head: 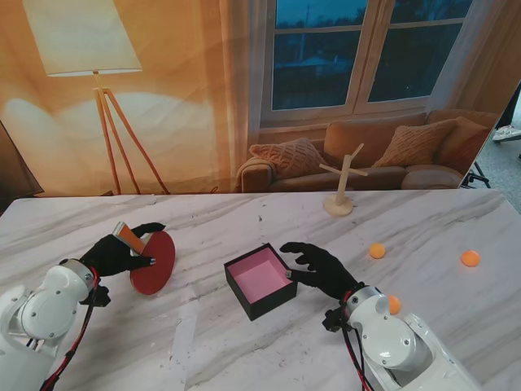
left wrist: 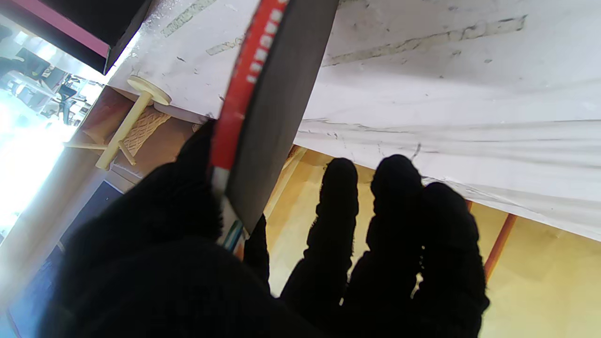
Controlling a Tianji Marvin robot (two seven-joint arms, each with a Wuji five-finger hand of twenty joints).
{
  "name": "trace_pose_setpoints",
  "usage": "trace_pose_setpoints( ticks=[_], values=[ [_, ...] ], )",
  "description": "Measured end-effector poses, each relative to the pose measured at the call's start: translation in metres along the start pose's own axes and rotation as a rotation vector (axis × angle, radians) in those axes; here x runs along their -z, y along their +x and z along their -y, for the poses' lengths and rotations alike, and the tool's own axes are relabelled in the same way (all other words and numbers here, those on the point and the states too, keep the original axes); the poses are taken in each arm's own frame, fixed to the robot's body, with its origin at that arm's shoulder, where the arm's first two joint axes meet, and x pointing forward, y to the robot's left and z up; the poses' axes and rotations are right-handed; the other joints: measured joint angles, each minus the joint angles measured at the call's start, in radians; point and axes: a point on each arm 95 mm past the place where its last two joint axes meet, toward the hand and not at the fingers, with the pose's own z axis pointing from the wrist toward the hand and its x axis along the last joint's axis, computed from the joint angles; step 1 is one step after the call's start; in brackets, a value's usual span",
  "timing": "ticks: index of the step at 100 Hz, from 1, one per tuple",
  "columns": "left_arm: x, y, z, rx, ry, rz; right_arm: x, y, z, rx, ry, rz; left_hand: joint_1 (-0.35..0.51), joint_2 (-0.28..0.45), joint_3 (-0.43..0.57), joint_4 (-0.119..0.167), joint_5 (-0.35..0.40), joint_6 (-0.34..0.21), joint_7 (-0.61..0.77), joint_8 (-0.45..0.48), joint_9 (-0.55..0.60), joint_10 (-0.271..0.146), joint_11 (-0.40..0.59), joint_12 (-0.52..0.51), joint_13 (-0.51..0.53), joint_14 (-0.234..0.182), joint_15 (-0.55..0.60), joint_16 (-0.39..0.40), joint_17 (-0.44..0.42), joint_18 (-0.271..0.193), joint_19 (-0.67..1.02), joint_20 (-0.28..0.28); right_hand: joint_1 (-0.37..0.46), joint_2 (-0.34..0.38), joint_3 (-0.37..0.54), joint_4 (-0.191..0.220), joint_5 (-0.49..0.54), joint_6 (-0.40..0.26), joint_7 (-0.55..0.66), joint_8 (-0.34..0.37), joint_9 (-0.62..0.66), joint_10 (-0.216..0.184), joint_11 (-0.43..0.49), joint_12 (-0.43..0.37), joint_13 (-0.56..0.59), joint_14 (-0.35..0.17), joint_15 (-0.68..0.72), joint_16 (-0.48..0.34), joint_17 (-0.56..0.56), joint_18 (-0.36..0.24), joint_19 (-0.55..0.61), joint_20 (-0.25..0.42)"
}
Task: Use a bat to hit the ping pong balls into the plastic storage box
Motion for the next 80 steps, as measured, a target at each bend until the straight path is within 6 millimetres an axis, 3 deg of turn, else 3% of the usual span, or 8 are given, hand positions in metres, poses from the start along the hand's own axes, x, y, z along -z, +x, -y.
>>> trace_pose_setpoints(
  ticks=[16,33,61,70,80],
  values=[
    [-0.0006,0.0015,0.0012,0.014,0.001,0.004,0.0,-0.0001,-0.0001,-0.001,0.0,0.0,0.045,-0.025,-0.01,-0.001,0.041,0.0,-0.006,0.008,0.172,-0.008,0.058,0.06,0.146,-0.001,0.098,-0.005,0.146,0.051,0.07,0.038,0.0,0.0,0.0,0.0,0.0,0.0,0.0,0.0,0.0,0.0,0.0,0.0,0.0,0.0,0.0,0.0,0.0,0.0,0.0,0.003],
    [-0.003,0.0025,-0.0005,0.09,0.016,0.009,0.0,-0.0001,-0.0002,-0.002,-0.001,0.001,0.087,-0.036,0.018,-0.001,0.1,0.036,-0.006,0.008,0.227,-0.014,0.091,0.014,0.245,-0.001,0.123,-0.062,0.247,0.089,0.099,0.038,0.0,0.0,0.0,0.0,0.0,-0.001,0.0,0.0,0.0,0.0,0.0,0.0,0.0,0.0,0.0,0.0,0.0,0.0,0.0,0.004],
    [-0.0044,0.0005,0.0007,0.12,0.024,0.048,0.0,-0.0002,-0.0006,-0.004,-0.002,0.001,0.086,-0.044,0.018,-0.001,0.113,0.04,-0.006,0.008,0.267,0.012,0.089,-0.163,0.319,0.007,0.113,-0.162,0.389,0.101,0.187,-0.089,0.0,0.0,0.0,0.0,0.0,-0.002,0.0,0.0,0.0,0.0,0.0,0.0,0.0,0.0,0.0,0.001,0.0,0.0,0.0,0.005],
    [-0.0043,0.0001,0.0001,0.144,0.03,0.052,0.0,-0.0002,-0.0006,-0.004,-0.002,0.001,0.097,-0.044,0.018,-0.001,0.118,0.049,-0.006,0.008,0.267,0.012,0.089,-0.188,0.319,0.007,0.107,-0.174,0.39,0.101,0.196,-0.119,0.0,0.0,0.0,0.0,0.0,-0.002,0.0,0.0,0.0,0.0,0.0,0.0,0.0,0.0,0.0,0.002,0.0,0.0,0.0,0.005],
    [-0.0035,-0.0007,-0.0018,0.194,0.028,0.051,0.0,-0.0002,-0.0005,-0.004,-0.001,0.001,0.125,-0.01,0.003,0.0,0.117,0.052,-0.004,-0.022,0.264,0.013,0.021,-0.186,0.291,0.016,0.066,-0.177,0.347,0.101,0.19,-0.136,0.0,0.001,-0.01,0.0,0.0,-0.002,0.0,0.0,0.0,0.0,0.0,0.0,0.0,0.0,0.0,0.002,0.0,0.0,0.0,0.005]
  ],
)
